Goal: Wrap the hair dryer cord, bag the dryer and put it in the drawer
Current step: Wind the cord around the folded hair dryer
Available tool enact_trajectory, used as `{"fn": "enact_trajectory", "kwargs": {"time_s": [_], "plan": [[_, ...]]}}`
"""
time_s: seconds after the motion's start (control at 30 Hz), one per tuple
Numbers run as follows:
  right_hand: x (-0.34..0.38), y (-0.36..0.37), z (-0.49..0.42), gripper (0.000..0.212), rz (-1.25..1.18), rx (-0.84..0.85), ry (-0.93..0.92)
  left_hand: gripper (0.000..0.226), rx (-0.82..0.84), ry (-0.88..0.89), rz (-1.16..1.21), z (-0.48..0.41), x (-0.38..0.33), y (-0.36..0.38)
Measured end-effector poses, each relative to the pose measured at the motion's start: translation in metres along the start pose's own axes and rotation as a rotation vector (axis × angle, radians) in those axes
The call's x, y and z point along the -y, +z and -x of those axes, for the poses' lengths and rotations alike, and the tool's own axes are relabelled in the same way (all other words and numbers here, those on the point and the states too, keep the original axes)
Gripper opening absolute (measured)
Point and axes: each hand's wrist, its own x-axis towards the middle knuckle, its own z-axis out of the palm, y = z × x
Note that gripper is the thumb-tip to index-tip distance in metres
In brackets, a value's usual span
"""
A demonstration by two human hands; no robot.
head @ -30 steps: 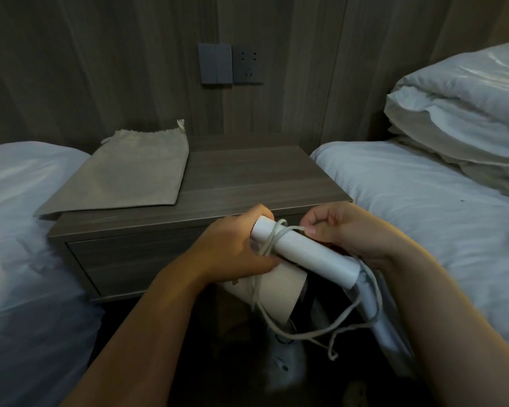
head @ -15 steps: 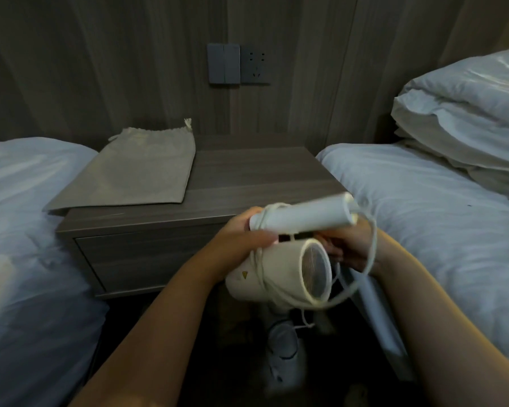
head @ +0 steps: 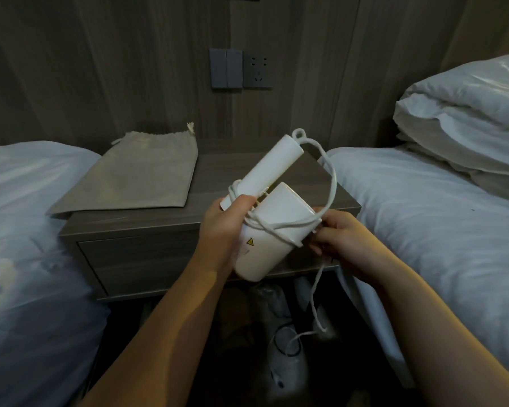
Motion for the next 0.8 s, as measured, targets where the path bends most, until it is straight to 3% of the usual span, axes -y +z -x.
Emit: {"fn": "enact_trajectory", "kwargs": {"time_s": [0.1,0.2,0.3,0.43,0.6,0.73,0.8], "plan": [[-0.002,-0.001,-0.001,0.021,0.101,0.044,0.022,0.017,-0.051,-0.031,0.033,-0.001,0.0,0.001],[-0.001,0.005,-0.001,0.022,0.195,-0.02,0.009,0.017,-0.086,-0.054,0.031,-0.001,-0.001,0.002],[0.004,0.008,0.0,0.026,0.129,-0.085,0.005,0.01,-0.15,-0.055,0.047,-0.003,-0.004,0.003],[0.006,0.008,0.003,0.018,-0.026,0.075,0.034,0.012,-0.223,-0.046,0.044,-0.006,-0.003,0.004],[0.004,0.017,0.005,0.022,0.071,-0.04,0.009,0.041,-0.26,-0.024,0.034,-0.004,0.002,0.005],[0.005,0.024,0.007,0.009,0.106,-0.044,-0.003,0.04,-0.293,0.021,0.026,-0.002,0.004,0.004],[0.005,0.025,0.008,0.014,0.086,-0.014,0.007,0.041,-0.3,0.062,-0.009,-0.002,0.005,0.004]]}}
